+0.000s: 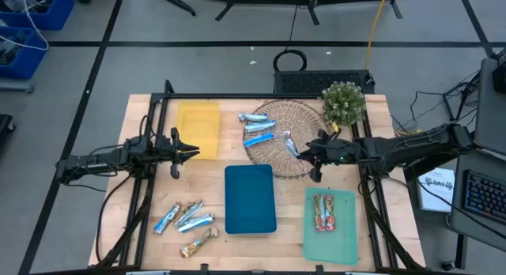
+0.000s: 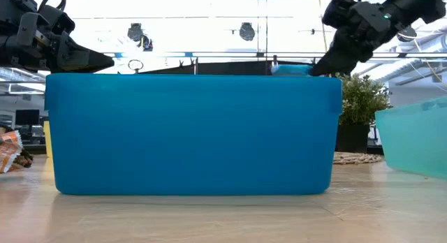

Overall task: Pick and place Granola Bars by type
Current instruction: Put the red granola bar into the green bin

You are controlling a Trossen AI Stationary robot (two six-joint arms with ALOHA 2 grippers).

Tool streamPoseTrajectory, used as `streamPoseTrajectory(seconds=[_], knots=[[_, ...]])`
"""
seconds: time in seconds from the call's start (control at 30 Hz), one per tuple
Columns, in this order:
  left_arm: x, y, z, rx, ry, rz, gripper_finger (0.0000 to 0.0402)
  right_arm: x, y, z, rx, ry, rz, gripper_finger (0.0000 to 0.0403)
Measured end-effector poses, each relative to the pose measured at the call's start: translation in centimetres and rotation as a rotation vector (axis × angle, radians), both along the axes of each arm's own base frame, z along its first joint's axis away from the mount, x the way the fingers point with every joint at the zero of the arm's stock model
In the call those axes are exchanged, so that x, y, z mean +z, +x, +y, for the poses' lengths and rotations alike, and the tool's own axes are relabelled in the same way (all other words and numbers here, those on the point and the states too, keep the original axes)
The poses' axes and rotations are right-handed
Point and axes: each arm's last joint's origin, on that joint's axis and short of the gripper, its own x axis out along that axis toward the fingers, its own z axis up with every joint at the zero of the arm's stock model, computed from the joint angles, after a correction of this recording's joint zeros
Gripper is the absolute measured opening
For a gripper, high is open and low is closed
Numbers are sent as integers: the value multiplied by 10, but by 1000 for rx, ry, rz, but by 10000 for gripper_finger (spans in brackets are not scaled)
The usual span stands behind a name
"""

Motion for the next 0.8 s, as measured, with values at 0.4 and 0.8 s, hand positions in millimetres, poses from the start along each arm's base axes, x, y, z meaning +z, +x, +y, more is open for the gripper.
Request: streamPoseTrajectory(seconds=[0.4, 0.8], knots=[[0, 0, 0, 0, 0, 0, 67, -5, -41, 1, 126, 59, -323, 3], [0, 0, 0, 0, 0, 0, 67, -1, -57, 28, 597, 207, -550, 4]])
